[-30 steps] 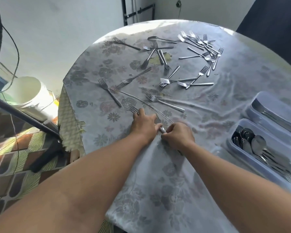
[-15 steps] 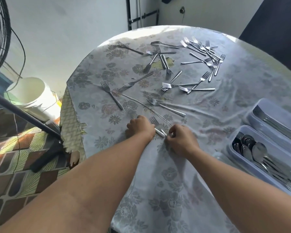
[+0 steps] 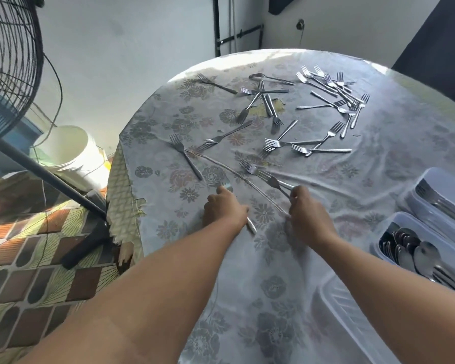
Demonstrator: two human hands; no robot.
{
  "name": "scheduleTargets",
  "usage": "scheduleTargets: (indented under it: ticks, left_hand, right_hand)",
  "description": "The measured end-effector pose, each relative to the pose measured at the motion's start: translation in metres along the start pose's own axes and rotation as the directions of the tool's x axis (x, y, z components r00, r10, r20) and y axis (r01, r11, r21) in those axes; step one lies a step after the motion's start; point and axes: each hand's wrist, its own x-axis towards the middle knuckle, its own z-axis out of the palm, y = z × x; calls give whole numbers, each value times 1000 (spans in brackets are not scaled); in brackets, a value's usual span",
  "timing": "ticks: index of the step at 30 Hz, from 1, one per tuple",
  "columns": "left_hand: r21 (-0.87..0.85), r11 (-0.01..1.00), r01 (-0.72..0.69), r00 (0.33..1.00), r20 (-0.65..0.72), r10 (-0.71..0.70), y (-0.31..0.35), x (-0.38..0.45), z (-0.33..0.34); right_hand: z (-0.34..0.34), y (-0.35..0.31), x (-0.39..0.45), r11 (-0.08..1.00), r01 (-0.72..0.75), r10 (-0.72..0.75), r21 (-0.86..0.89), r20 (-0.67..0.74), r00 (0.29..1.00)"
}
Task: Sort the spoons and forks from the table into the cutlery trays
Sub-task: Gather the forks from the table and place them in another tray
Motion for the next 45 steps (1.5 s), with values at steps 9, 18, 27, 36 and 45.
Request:
scheduleTargets:
  ticks: [9,18,27,36,45]
  left_hand:
    - [-14,992,124,992,-22,-124,-3,8,-18]
    - [-157,973,169,985,46,-164,-4,11,-16]
    - [-580,793,188,924,-170,-343,-6,53,-61]
    - [-388,892,230,939,-154,-309,-21,104,-70]
    - [-348,910,226,946,-143,-290,-21,104,-64]
  right_hand:
    - [4,-34,36,992,31,-26,-121,35,999]
    - [10,-37,47,964,-64,82,-257,60,995]
    - [13,-46,52,992,10,14,-125,190,982]
    - [7,-52,52,995,-71,69,74,29,997]
    - [0,-60,102,992,19,-19,-126,2,1000]
